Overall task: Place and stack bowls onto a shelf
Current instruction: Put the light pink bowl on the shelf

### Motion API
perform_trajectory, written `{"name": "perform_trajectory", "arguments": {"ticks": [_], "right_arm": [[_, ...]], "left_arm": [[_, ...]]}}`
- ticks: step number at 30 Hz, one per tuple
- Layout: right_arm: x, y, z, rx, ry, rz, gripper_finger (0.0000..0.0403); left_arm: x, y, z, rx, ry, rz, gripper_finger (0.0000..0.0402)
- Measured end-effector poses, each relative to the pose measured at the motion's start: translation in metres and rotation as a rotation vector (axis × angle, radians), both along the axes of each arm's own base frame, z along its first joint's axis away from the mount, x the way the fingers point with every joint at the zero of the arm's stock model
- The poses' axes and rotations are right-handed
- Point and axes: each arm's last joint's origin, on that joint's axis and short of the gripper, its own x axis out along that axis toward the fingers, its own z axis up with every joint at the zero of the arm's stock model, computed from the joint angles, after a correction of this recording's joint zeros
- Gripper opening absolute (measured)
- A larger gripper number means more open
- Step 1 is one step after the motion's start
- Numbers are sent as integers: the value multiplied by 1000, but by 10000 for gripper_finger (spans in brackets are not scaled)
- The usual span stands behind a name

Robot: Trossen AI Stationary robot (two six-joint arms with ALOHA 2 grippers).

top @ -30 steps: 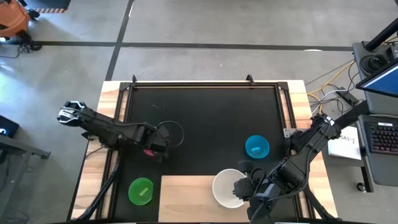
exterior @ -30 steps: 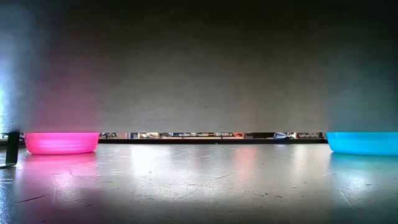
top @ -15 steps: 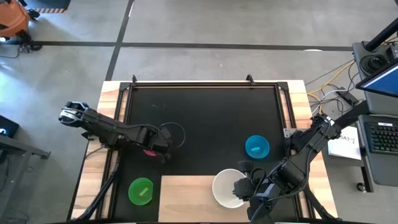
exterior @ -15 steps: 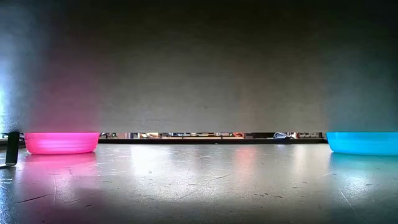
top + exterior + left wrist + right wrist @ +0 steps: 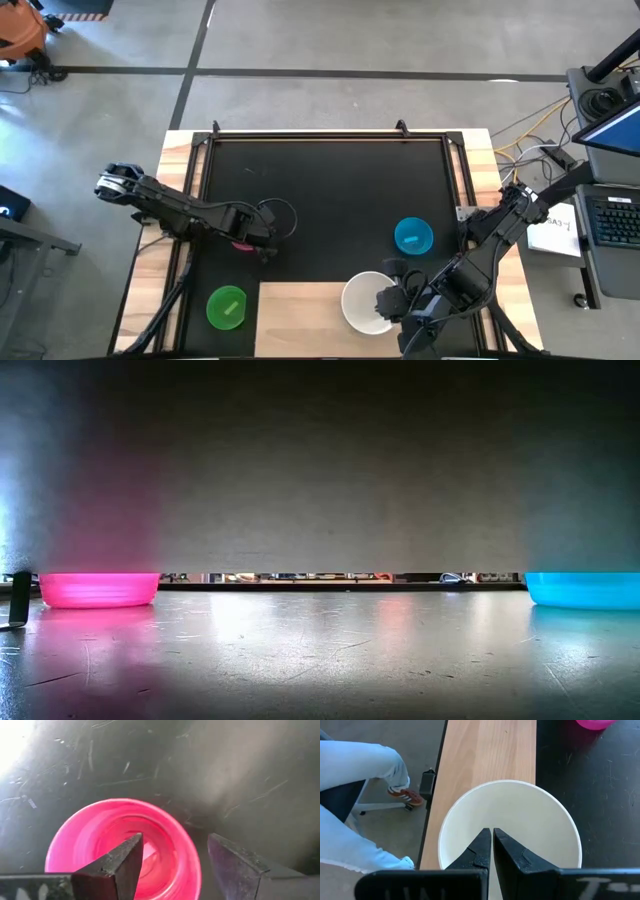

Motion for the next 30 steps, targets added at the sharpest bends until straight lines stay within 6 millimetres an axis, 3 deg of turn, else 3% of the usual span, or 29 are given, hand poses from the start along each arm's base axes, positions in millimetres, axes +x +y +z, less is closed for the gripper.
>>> {"name": "perform_trajectory", "arguments": {"ticks": [16, 20, 26, 30], "right_arm": [[0, 0, 0, 0, 0, 0, 9], [0, 0, 0, -2, 2, 0, 9], [0, 0, 0, -2, 2, 0, 9], [0, 0, 0, -8, 1, 8, 9]], "left_arm": [[3, 0, -31, 58, 85, 30, 197], [5, 0, -37, 67, 113, 20, 151], [5, -1, -38, 39, 132, -11, 25], [4, -2, -35, -5, 134, -47, 11]]}}
